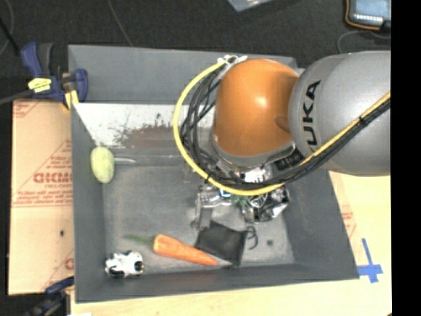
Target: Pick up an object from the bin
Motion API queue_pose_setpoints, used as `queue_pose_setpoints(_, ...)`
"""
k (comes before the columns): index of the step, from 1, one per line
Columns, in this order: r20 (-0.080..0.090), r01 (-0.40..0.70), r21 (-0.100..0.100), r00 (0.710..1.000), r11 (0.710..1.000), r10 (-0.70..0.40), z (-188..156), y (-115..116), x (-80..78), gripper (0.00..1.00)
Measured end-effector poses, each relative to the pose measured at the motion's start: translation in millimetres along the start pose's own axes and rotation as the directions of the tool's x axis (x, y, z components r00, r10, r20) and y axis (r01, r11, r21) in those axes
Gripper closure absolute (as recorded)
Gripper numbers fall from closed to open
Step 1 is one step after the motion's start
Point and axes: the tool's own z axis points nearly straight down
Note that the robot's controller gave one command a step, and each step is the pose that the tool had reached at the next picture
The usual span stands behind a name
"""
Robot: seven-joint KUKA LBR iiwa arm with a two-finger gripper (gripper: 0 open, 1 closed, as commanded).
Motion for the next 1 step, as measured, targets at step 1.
queue_pose_setpoints(1, 0.007, -0.003, -0.001, 1.000, 1.000, 0.003, -4.1, -0.8, -0.8, 0.00)
